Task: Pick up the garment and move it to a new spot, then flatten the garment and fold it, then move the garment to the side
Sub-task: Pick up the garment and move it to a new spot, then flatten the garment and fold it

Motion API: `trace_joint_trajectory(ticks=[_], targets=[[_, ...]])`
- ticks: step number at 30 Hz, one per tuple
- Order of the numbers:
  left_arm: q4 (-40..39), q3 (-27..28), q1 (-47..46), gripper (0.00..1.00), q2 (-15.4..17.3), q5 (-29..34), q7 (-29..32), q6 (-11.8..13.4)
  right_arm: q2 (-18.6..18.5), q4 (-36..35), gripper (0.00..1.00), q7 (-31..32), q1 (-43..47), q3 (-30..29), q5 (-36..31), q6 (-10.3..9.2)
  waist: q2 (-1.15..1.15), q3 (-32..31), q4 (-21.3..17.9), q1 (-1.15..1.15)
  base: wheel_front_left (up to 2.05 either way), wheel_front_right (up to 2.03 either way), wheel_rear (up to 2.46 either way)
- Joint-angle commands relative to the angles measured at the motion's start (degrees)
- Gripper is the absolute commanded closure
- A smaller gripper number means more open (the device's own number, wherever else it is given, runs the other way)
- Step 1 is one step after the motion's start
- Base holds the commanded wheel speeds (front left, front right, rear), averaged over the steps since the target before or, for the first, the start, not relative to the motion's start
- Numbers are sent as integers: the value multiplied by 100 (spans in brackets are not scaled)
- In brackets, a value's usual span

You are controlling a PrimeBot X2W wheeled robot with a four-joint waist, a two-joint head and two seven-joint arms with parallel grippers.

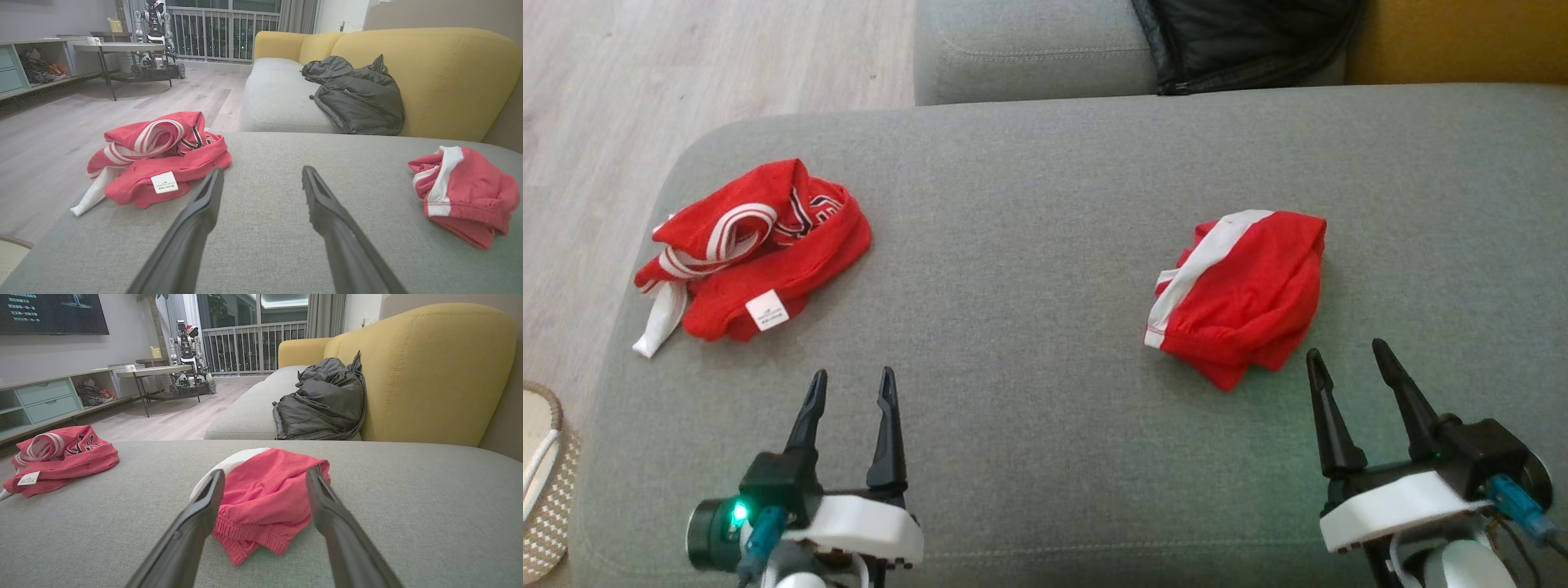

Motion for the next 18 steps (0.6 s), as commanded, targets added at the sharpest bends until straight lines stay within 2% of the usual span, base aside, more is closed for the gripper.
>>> trace_joint_trajectory(ticks=[1,4,6,8,12,14,16,17,18], targets=[[-179,187,-183,0,-37,-102,-70,-5,-33,-162,0,-52,-101,144,-8,41,0,-6,-20,0,0,0,0],[-172,146,-203,0,-38,-468,-70,-20,-33,-152,0,-52,-129,176,-6,41,0,9,-83,0,0,0,0],[-73,63,-208,0,-38,-1013,-70,-105,-33,-153,0,-52,-161,206,-19,41,0,29,-161,0,0,0,0],[116,-90,-242,0,-38,-1977,-70,-352,-33,-173,0,-52,-197,235,-41,41,0,62,-271,0,0,0,0],[668,-718,-572,0,-38,-3898,-5,-1096,-33,-249,0,-52,-345,280,-64,41,0,275,-547,0,0,0,0],[905,-1085,-882,0,-38,-4739,179,-1372,-33,-299,0,-52,-432,298,-79,41,0,410,-681,0,0,0,0],[1090,-1420,-1223,0,-38,-5401,342,-1534,-33,-349,0,-52,-510,315,-82,41,0,544,-808,0,0,0,0],[1090,-1420,-1223,0,-38,-5401,342,-1534,-33,-349,0,-52,-510,315,-82,41,0,544,-808,0,0,0,0],[1172,-1563,-1396,0,-38,-5687,398,-1583,-33,-369,0,-52,-546,329,-81,41,0,611,-878,0,0,0,0]])
